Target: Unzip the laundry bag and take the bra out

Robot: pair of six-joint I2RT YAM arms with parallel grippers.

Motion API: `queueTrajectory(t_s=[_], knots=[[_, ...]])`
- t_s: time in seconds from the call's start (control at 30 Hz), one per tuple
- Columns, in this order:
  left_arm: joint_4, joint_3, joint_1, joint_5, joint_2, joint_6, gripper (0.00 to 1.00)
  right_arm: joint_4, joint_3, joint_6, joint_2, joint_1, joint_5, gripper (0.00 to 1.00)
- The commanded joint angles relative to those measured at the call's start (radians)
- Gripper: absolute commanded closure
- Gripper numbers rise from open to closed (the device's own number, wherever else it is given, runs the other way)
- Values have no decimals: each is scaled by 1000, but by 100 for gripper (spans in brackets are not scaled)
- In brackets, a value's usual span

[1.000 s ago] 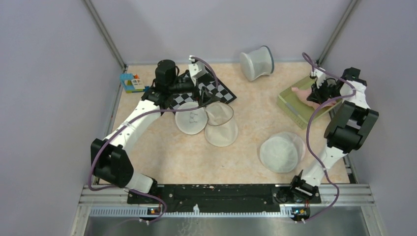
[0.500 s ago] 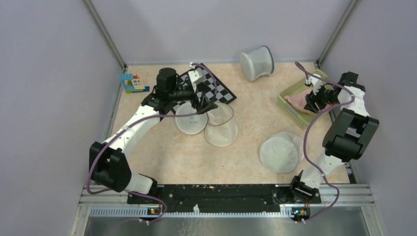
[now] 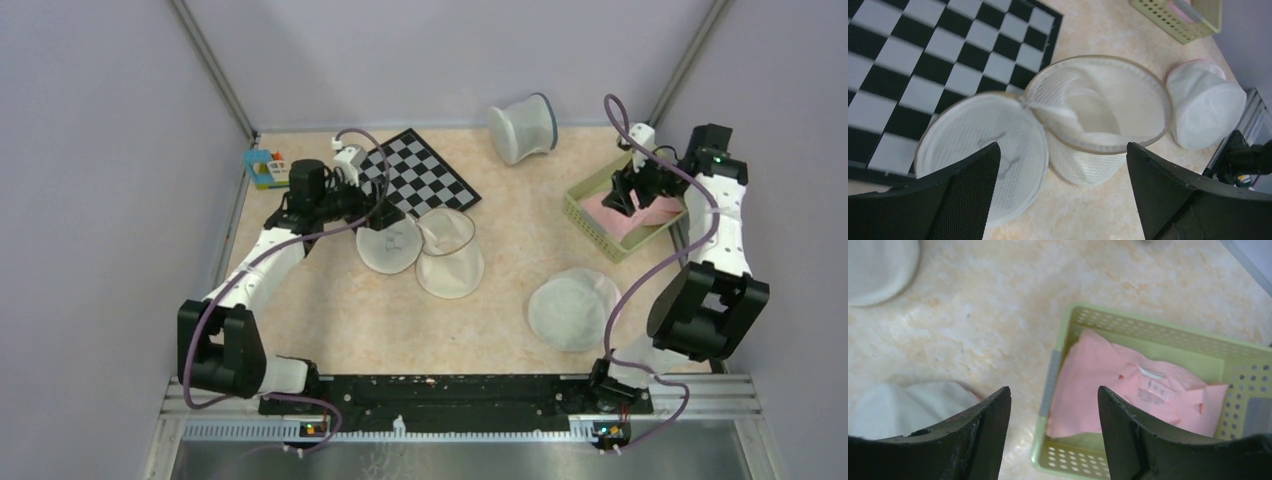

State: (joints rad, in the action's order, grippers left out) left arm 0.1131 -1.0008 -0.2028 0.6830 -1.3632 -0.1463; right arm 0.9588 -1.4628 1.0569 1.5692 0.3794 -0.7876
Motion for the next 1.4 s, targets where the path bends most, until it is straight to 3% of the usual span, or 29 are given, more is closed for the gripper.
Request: queueTrajectory(t_s=[0.0, 0.23, 0.47, 0.67, 0.87, 1.07, 1.17, 1.37], knots=[[-28, 75, 110, -42, 36, -151, 1, -88, -7, -305, -65, -143, 29, 37], [-4, 137, 219, -56, 14, -137, 1, -253, 123, -612, -105, -364, 31, 37], [-44, 227, 320, -16, -84, -172, 9, -471, 248, -876, -80, -548, -3, 37], [-211, 312, 320, 65, -143, -243, 16, -586, 293, -1006, -32, -628, -26, 38], [-341, 348, 319, 115, -218, -309, 24, -673, 352, -1032, 18, -681, -17, 38], [-438, 325, 293, 187, -256, -353, 46, -732, 349, -1043, 84, -715, -18, 39], [-459, 302, 270, 184, -261, -360, 53, -743, 346, -1027, 117, -731, -25, 40], [-424, 244, 241, 190, -201, -339, 92, -737, 336, -984, 175, -767, -27, 51]])
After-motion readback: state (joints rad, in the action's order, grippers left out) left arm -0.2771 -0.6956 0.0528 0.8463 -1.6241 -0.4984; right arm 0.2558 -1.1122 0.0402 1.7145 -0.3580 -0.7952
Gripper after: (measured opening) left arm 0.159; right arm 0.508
